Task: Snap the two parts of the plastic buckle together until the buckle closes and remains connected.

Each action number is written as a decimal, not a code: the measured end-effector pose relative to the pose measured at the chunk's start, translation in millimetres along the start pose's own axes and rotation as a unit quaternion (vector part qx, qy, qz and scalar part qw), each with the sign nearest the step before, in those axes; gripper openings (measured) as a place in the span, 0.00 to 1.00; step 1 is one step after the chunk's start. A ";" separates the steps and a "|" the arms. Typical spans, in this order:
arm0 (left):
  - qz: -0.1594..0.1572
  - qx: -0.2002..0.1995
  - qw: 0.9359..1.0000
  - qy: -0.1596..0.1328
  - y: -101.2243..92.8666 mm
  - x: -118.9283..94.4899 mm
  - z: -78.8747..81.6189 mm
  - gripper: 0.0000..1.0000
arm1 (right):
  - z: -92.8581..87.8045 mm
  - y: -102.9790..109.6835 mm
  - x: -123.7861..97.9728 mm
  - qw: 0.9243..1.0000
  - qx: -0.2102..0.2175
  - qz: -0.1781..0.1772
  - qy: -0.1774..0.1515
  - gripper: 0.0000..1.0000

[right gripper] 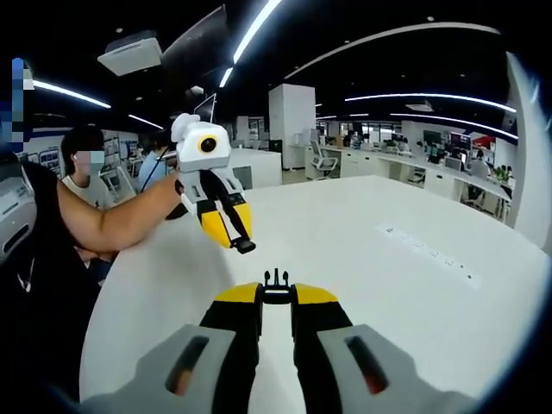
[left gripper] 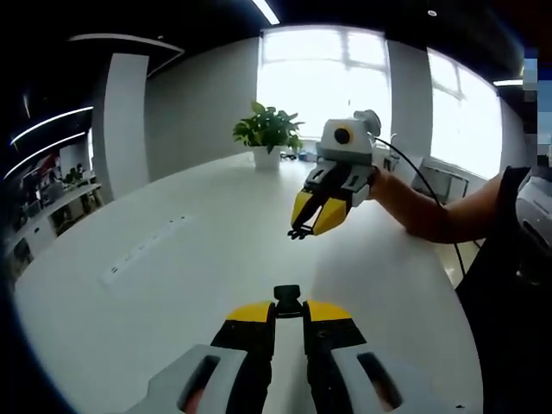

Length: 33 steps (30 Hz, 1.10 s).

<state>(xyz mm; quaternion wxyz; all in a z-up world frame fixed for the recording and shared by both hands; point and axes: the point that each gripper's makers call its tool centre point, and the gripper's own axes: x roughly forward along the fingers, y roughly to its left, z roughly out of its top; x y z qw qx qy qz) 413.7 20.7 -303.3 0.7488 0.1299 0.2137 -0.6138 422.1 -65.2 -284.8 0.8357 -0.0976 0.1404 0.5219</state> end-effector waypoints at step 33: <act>-0.012 -0.003 1.000 0.024 0.7 5.2 -18.1 0.11 | -17.9 11.4 9.0 0.999 -0.004 0.035 0.031 0.12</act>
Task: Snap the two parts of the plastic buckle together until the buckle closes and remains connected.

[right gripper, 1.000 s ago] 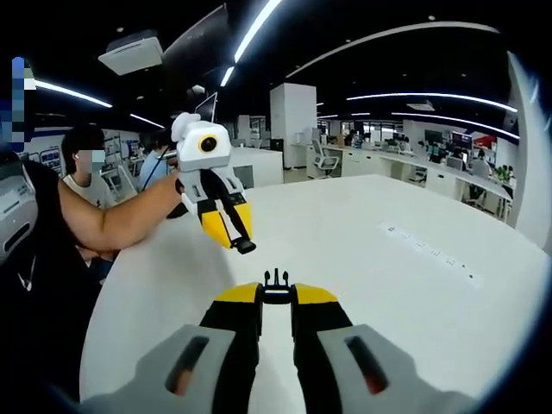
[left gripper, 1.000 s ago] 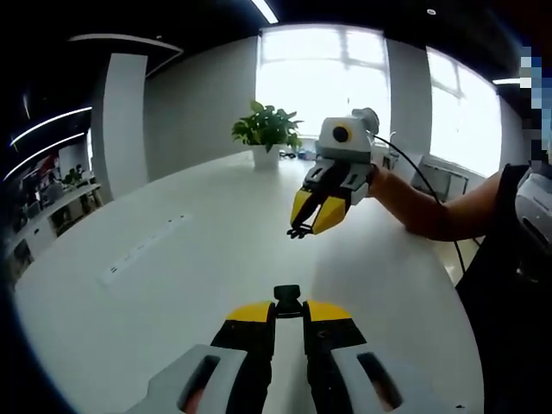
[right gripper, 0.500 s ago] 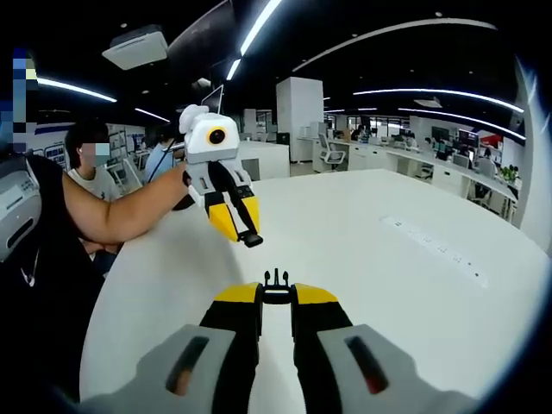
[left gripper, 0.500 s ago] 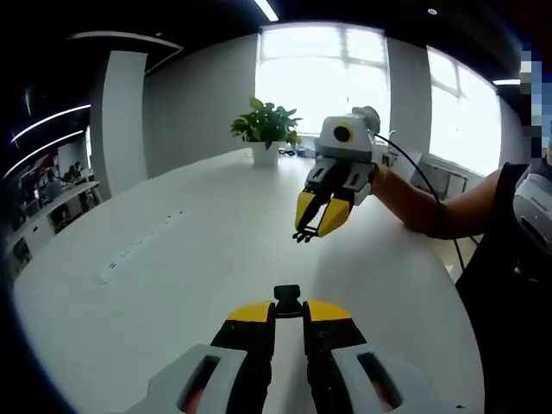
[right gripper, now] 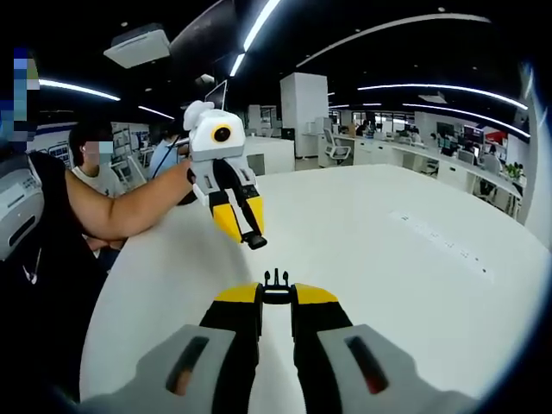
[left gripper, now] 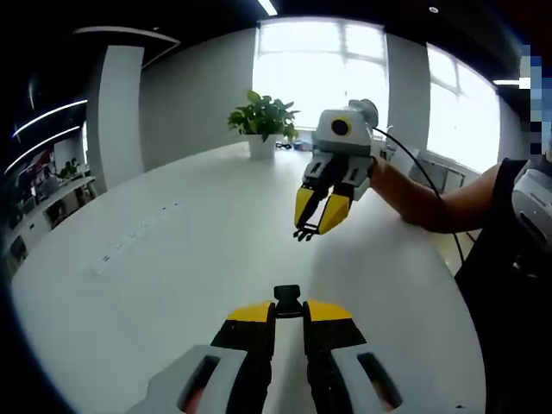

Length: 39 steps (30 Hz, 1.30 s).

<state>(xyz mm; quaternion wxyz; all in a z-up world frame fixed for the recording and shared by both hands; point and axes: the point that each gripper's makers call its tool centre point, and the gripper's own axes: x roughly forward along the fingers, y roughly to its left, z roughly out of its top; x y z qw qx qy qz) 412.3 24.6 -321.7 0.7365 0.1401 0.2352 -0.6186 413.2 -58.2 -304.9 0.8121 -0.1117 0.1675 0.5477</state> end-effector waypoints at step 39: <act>-0.071 0.025 0.997 0.024 -25.0 7.6 -12.8 0.11 | -14.9 28.5 4.8 0.996 -0.047 0.067 0.030 0.12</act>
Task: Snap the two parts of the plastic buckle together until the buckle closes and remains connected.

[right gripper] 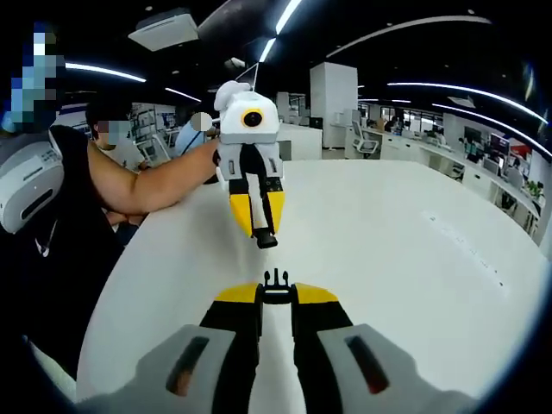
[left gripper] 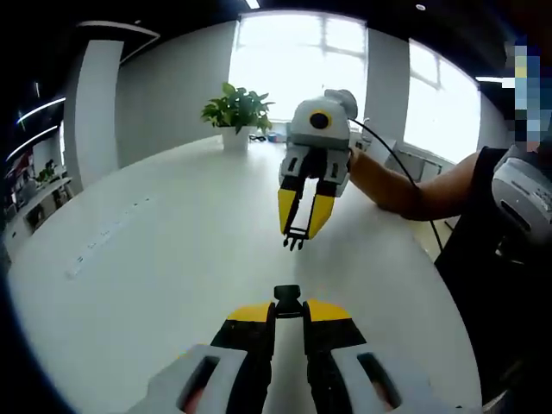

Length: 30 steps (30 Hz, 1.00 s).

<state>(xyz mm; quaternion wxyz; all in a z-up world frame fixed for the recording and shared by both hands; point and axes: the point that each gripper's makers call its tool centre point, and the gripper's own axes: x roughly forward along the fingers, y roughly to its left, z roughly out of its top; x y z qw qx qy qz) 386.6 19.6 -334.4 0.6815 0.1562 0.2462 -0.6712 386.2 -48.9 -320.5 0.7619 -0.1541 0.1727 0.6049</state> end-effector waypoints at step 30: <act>-0.050 0.027 0.998 -0.004 -20.3 2.8 -0.8 0.11 | -5.5 16.3 -6.6 0.999 -0.025 0.029 0.029 0.12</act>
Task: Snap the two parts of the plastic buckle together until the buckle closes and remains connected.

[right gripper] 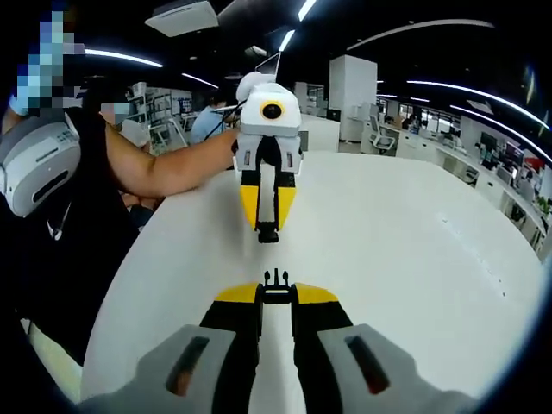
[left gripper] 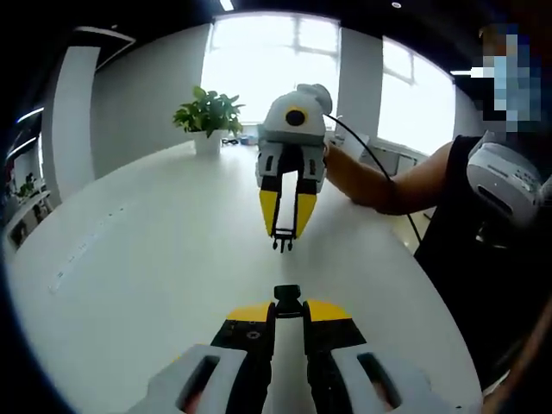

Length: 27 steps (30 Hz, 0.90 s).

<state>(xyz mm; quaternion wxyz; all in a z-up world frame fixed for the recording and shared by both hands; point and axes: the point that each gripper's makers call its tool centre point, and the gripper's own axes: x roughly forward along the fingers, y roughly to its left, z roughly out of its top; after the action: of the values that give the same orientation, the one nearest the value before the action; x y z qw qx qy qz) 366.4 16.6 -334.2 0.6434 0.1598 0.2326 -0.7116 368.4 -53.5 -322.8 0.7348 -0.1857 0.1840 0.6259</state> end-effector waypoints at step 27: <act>0.023 -0.001 1.000 0.014 13.0 3.4 -10.7 0.11 | -8.8 -5.2 7.5 1.000 0.008 -0.001 0.002 0.12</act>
<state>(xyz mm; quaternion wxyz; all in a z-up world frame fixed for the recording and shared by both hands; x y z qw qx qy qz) 378.1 18.7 -346.6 0.6564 0.1741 0.2386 -0.6942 374.3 -52.3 -334.0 0.7362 -0.1815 0.1902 0.6236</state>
